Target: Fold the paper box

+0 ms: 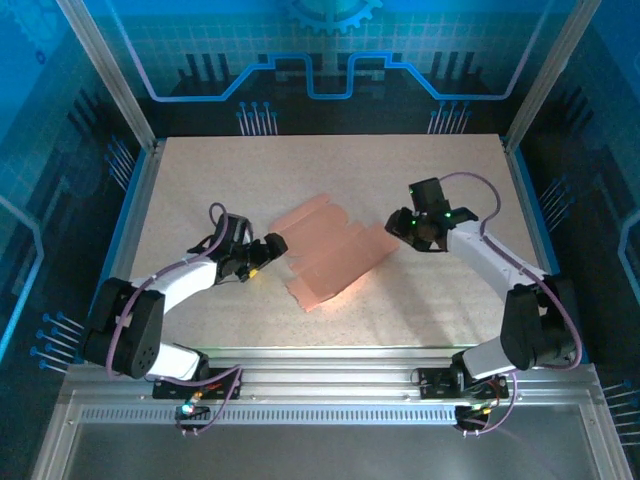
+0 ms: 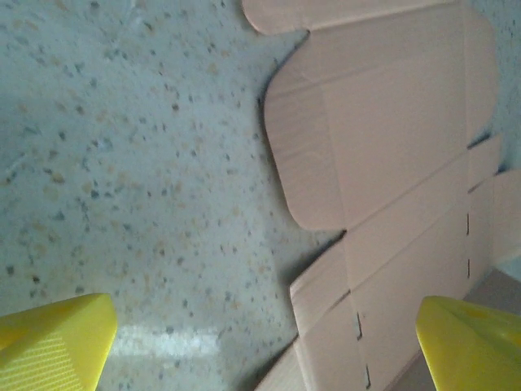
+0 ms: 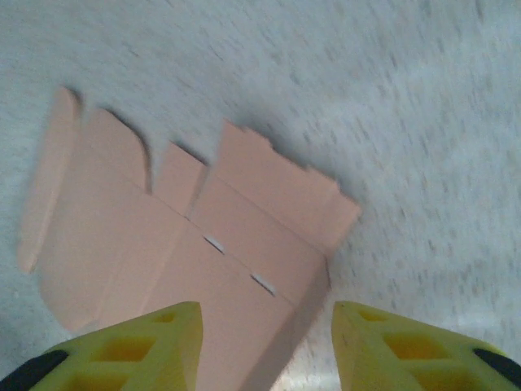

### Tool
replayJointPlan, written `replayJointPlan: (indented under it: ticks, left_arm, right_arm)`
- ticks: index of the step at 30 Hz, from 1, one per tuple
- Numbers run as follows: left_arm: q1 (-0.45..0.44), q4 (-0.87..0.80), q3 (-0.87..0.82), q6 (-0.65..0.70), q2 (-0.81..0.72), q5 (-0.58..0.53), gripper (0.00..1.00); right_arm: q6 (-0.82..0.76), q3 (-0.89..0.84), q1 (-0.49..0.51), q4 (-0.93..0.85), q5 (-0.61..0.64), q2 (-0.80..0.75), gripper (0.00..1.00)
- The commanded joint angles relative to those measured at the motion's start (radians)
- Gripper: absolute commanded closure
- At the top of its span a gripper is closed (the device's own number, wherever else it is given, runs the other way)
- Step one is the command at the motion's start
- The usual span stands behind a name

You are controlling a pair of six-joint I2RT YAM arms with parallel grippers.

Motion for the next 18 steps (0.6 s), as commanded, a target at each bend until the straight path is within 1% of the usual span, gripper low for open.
replayJointPlan:
  ticks: [1,4,6,10,15,18]
  left_arm:
    - [0.007,0.073,-0.003,-0.053,0.052,-0.019,0.05]
    - [0.006,0.085,0.006,-0.050,0.087,-0.005,0.05]
    - [0.006,0.103,0.005,-0.050,0.100,0.005,0.09]
    - [0.006,0.116,0.018,-0.044,0.149,0.042,0.16]
    - [-0.003,0.170,0.016,-0.066,0.211,0.080,0.22]
    - [-0.011,0.189,0.014,-0.070,0.227,0.084,0.22]
  right_arm:
    - [0.198,-0.014,0.084,-0.157,0.025,0.031,0.56]
    - [0.278,0.008,0.171,-0.169,0.054,0.078,0.59]
    - [0.320,0.027,0.212,-0.187,0.070,0.117,0.62]
    - [0.364,0.063,0.269,-0.201,0.058,0.184,0.66]
    - [0.381,0.116,0.301,-0.207,0.032,0.257,0.67]
    - [0.391,0.148,0.302,-0.225,0.020,0.297,0.72]
